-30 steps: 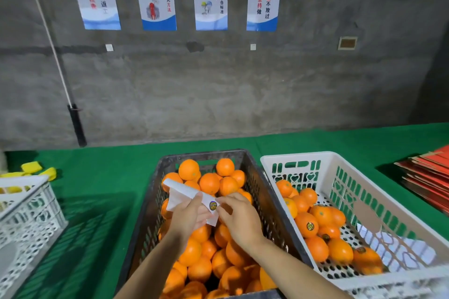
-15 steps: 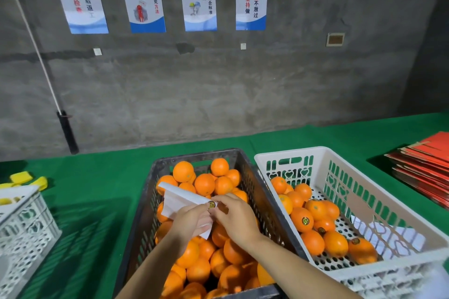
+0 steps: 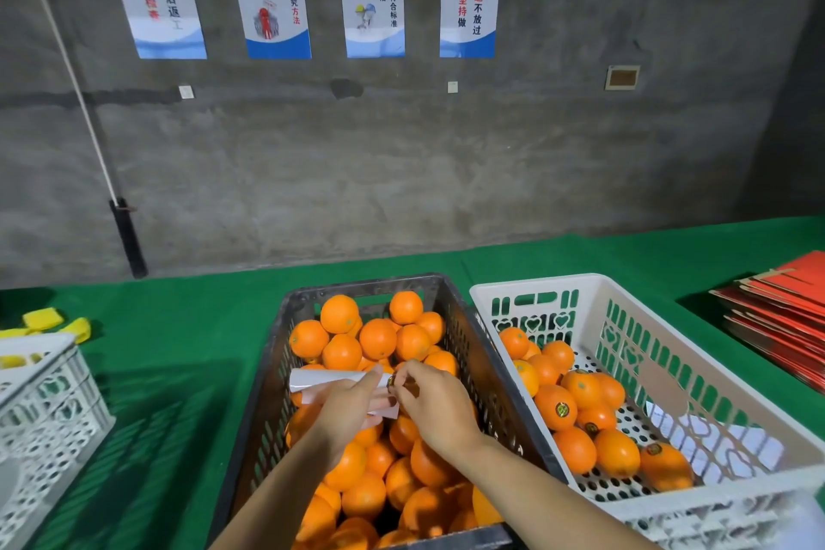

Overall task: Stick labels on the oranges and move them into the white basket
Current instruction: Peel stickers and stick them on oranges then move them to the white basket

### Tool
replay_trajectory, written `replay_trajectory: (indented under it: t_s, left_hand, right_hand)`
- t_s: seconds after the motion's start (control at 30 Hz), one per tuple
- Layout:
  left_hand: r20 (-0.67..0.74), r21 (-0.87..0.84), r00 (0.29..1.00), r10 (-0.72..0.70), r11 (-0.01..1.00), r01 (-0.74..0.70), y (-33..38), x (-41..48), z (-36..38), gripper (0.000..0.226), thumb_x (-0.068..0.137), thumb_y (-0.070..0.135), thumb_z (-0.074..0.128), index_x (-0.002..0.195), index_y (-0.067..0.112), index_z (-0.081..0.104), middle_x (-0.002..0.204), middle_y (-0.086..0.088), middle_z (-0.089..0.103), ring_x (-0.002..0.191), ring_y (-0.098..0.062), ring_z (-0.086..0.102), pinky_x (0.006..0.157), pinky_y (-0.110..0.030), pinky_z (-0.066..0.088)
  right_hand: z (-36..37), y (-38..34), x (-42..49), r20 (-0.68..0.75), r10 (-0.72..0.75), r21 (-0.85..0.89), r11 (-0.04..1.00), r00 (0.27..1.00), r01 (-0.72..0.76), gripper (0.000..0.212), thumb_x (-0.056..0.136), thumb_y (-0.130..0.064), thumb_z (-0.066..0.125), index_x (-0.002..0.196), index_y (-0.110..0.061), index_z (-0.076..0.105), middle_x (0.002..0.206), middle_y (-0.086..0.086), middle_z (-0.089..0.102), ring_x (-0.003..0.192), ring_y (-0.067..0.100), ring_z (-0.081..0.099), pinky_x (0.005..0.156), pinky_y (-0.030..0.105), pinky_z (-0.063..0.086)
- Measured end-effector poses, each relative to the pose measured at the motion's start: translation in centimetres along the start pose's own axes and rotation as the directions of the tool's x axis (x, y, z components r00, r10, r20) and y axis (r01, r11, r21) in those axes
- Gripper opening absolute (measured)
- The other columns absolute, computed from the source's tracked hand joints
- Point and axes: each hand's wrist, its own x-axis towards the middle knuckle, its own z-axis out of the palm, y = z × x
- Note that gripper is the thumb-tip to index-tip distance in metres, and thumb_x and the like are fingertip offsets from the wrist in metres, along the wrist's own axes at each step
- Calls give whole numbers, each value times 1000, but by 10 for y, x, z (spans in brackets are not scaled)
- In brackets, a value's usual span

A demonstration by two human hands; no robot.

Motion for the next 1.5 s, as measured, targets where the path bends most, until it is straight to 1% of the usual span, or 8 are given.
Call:
replay_trajectory:
  t_s: [0.17, 0.37, 0.67, 0.77, 0.87, 1.0, 1.13, 1.5]
  left_hand:
    - [-32, 13, 999, 21, 1000, -20, -1, 3, 1, 27, 99, 46, 54, 92, 23, 66, 89, 7, 77, 90, -9, 72, 71, -23, 53]
    - [-54, 147, 995, 80, 987, -71, -7, 9, 1, 34, 100, 47, 50, 93, 19, 69, 72, 14, 74, 73, 6, 70, 65, -17, 47]
    - [-92, 276, 982, 164, 952, -133, -14, 17, -4, 53, 102, 45, 50, 71, 11, 76, 70, 3, 72, 69, -13, 64, 68, -28, 45]
    - [-252, 493, 880, 402, 836, -240, -10, 8, -8, 60, 105, 38, 43, 51, 12, 41, 45, 1, 37, 44, -15, 34, 48, -32, 22]
    - [-304, 691, 757, 579, 681, -243, -6, 0, -11, 41, 104, 32, 44, 71, 9, 47, 60, -1, 44, 55, -16, 46, 48, -31, 29]
    - [-185, 747, 621, 762, 520, -415, 1, -5, -9, 41, 85, 11, 58, 65, 24, 25, 66, 6, 31, 62, -14, 34, 53, -31, 23]
    - [-236, 753, 685, 689, 575, -319, -4, -3, -12, 32, 94, 18, 52, 73, 25, 28, 59, 9, 33, 50, -7, 33, 45, -27, 17]
    - [-211, 812, 743, 635, 537, -229, -4, 0, -11, 16, 96, 14, 49, 90, 19, 34, 64, 8, 41, 53, -8, 41, 43, -27, 18]
  right_hand:
    - [-1, 0, 2, 10, 16, 16, 1000, 1000, -16, 32, 96, -33, 62, 128, -27, 67, 119, -8, 71, 108, 10, 64, 87, 29, 53]
    - [3, 1, 2, -18, 41, 13, 999, 999, -40, 23, 96, -33, 64, 118, -26, 69, 108, -6, 74, 101, 12, 66, 78, 31, 54]
    - [2, 1, 1, -16, 0, 44, 999, 1000, 0, 10, 96, -28, 62, 89, -24, 66, 85, -8, 67, 77, 13, 60, 65, 39, 50]
    - [-3, 1, 7, -116, 99, 212, 975, 988, -73, 9, 95, -30, 65, 87, -27, 67, 91, -14, 64, 88, 5, 59, 74, 25, 49]
    - [-12, 11, 13, -158, 301, 348, 908, 940, -233, 10, 97, -28, 63, 89, -24, 67, 95, -9, 67, 90, 7, 61, 80, 28, 52]
    - [-13, 24, 17, 49, 341, 63, 937, 939, -344, 20, 101, -28, 56, 88, -17, 66, 97, -1, 65, 92, 18, 62, 77, 35, 52]
    - [-6, 35, 19, 301, 414, -375, 880, 859, -292, 21, 101, -27, 46, 101, -11, 59, 119, 15, 57, 114, 35, 49, 92, 44, 44]
    - [21, 54, 39, 284, 422, -320, 888, 861, -330, 22, 101, -39, 51, 108, -21, 62, 128, 7, 51, 121, 32, 43, 99, 43, 38]
